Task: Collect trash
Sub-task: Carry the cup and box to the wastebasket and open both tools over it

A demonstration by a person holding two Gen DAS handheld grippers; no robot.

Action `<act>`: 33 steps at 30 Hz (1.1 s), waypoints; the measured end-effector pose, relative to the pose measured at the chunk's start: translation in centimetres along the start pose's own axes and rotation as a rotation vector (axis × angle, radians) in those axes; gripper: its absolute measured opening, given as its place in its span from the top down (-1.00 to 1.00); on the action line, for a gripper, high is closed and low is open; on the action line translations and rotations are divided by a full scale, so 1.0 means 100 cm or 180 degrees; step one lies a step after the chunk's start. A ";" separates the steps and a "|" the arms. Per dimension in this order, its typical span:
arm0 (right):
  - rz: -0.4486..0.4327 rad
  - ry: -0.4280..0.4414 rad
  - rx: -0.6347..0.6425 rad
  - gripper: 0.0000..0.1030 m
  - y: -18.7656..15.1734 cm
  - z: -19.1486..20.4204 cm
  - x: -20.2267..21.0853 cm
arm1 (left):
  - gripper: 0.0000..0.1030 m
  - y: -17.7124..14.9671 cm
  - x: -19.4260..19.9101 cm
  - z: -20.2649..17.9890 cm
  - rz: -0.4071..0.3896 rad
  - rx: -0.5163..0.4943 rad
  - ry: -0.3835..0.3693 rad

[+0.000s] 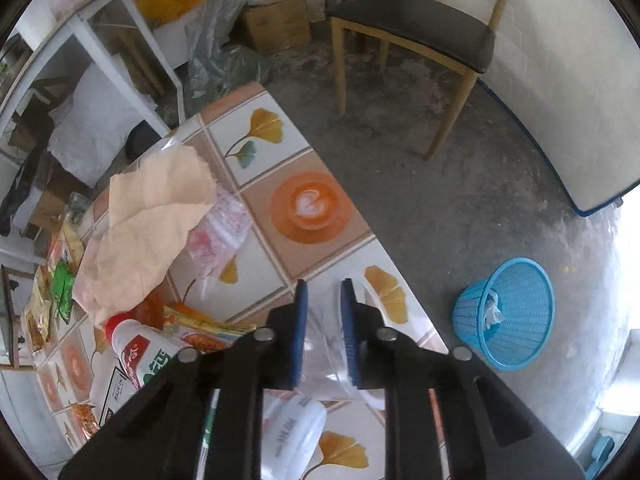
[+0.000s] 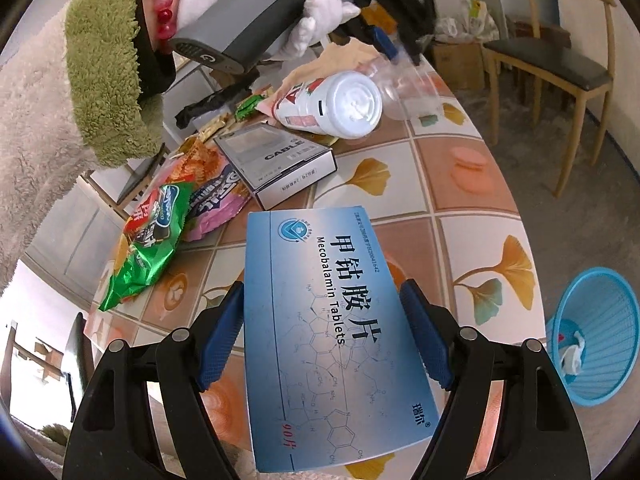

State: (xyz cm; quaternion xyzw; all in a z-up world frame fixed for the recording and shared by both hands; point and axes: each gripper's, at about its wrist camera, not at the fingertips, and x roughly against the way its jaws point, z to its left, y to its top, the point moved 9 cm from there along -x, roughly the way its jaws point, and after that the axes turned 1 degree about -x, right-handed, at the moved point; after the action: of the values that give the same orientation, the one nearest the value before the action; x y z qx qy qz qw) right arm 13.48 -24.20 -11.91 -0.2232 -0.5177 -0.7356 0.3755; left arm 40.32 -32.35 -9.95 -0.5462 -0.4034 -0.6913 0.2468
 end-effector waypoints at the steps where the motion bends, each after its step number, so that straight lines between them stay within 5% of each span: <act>1: -0.0004 0.0006 -0.0004 -0.41 0.000 0.000 0.000 | 0.75 0.000 0.001 0.002 -0.0002 0.0020 -0.0016; 10: -0.0041 0.0036 -0.0085 -0.39 0.000 -0.003 0.006 | 0.86 0.000 0.022 0.010 -0.0269 0.0205 -0.0212; 21: -0.0333 0.0032 -0.0312 -0.38 0.004 -0.018 0.051 | 0.86 -0.015 0.112 0.004 -0.0908 0.0243 -0.0396; 28: -0.0617 -0.0282 -0.0847 -0.38 -0.016 -0.091 0.117 | 0.86 -0.034 0.137 -0.063 -0.1038 -0.0067 -0.0717; 33: -0.0789 -0.0630 -0.1551 -0.38 -0.048 -0.171 0.166 | 0.86 -0.046 0.118 -0.142 -0.0918 -0.0338 -0.1045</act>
State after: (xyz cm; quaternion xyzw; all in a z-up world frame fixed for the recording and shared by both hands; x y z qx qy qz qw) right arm 0.45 -44.58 -9.13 -0.3125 -0.3833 -0.8532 0.1657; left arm 25.47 -40.39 -1.13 -0.6003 -0.4752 -0.6416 0.0473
